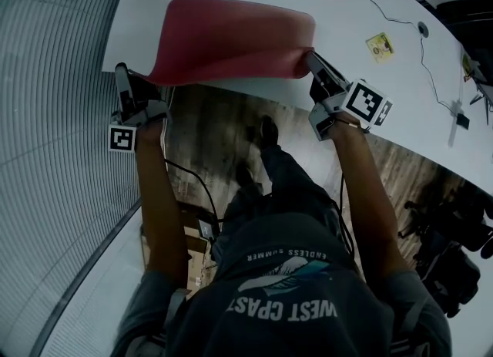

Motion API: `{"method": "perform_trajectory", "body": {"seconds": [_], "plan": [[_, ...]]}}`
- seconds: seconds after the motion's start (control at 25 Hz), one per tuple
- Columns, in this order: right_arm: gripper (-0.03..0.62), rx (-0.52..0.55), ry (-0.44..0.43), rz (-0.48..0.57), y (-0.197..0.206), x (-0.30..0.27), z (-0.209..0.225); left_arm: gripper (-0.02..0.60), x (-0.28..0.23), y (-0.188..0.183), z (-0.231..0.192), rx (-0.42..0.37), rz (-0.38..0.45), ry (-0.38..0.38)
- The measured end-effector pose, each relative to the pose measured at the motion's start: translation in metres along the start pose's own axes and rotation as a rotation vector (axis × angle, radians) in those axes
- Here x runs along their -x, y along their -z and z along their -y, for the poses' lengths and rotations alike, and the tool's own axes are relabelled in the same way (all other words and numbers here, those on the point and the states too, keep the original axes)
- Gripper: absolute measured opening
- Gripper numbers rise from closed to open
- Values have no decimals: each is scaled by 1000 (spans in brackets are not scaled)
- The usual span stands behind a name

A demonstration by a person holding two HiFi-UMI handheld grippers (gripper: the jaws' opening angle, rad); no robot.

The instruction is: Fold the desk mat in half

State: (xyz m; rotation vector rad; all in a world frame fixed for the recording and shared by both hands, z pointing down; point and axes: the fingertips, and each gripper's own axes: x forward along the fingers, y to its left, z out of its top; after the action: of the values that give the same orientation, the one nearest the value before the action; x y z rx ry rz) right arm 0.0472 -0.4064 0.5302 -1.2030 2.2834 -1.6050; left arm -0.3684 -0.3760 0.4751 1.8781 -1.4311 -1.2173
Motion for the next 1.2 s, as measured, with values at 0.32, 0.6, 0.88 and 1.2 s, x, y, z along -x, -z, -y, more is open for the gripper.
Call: {"method": "perform_trajectory", "body": {"seconds": [0.32,0.6,0.88,1.2], "plan": [[41,-296,-1,36,-14,-21,36,129,-30,-12,-5,-84,28,-78],[41,-424,39,56,-27,-46,77,129,-43,7,-20,-130,-17,-127],[40,-389,108,24,-40,-71,110,129,-46,34,-23,-156,-100,-134],[51,-363,160,-5,-46,-86,127,129,-36,44,-19,-205,-174,-138]]}}
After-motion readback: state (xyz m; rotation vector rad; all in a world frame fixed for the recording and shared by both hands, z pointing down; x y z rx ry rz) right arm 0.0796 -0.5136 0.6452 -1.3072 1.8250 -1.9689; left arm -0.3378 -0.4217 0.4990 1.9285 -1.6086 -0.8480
